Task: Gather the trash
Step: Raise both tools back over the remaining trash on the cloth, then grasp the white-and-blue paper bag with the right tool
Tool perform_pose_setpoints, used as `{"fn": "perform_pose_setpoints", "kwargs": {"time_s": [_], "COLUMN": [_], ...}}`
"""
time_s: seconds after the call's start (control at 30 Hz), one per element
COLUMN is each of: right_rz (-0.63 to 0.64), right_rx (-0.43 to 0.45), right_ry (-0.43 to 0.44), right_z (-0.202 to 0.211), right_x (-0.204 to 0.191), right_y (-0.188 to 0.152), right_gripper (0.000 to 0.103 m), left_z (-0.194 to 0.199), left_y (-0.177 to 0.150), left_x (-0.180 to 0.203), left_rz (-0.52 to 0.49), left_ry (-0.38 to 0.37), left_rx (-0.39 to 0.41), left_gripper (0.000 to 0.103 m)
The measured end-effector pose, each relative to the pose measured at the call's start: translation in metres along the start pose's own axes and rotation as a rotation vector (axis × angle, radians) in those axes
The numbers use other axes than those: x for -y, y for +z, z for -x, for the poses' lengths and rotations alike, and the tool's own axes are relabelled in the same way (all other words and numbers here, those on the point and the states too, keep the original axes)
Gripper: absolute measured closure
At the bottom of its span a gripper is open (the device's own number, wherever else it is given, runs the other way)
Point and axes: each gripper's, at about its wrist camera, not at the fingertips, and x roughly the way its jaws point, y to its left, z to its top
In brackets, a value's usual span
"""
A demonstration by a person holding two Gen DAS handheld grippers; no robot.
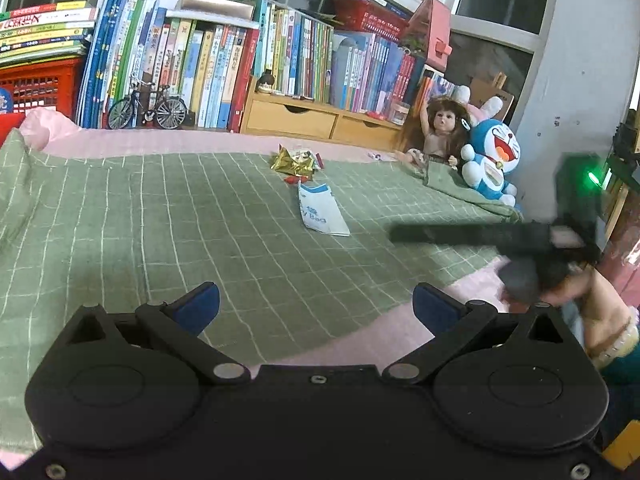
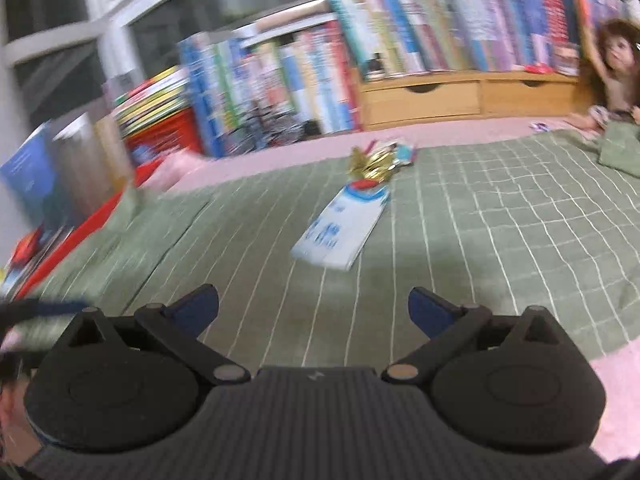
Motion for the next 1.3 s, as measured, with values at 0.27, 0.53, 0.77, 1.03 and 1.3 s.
{"fn": "perform_pose_setpoints", "kwargs": {"time_s": [0.27, 0.53, 0.77, 1.03, 1.3], "right_rz": [0.079, -0.009, 0.039, 0.055, 0.061], "right_rx": [-0.059, -0.156, -0.084, -0.045, -0.037], "right_ry": [-0.227, -0.230, -0.178, -0.102, -0.037], "right_z": [-0.084, -0.133, -0.116, -0.091, -0.077], "right_x": [-0.030, -0.025, -0.020, -0.010, -0.002], "right_y": [0.036, 0.042, 0.032, 0.034, 0.030], "right_gripper": [0.000, 0.004, 0.036, 0.074, 0.088], "left_z": [-0.019, -0.027, -0.022, -0.018, -0.018], "left_y": [0.001, -0.005, -0.012, -0.011, -0.005], "left_x": [-0.019, -0.034, -0.036, -0.028, -0.018], "left_rz": [-0.020, 0.001, 0.003, 0.009, -0.007], "left_ry": [-0.002, -0.010, 0.000, -0.016, -0.018], "left_rx": [-0.031, -0.043, -0.058, -0.043, -0.035], "left_gripper": [0.000, 0.000, 0.000, 0.000, 0.000]}}
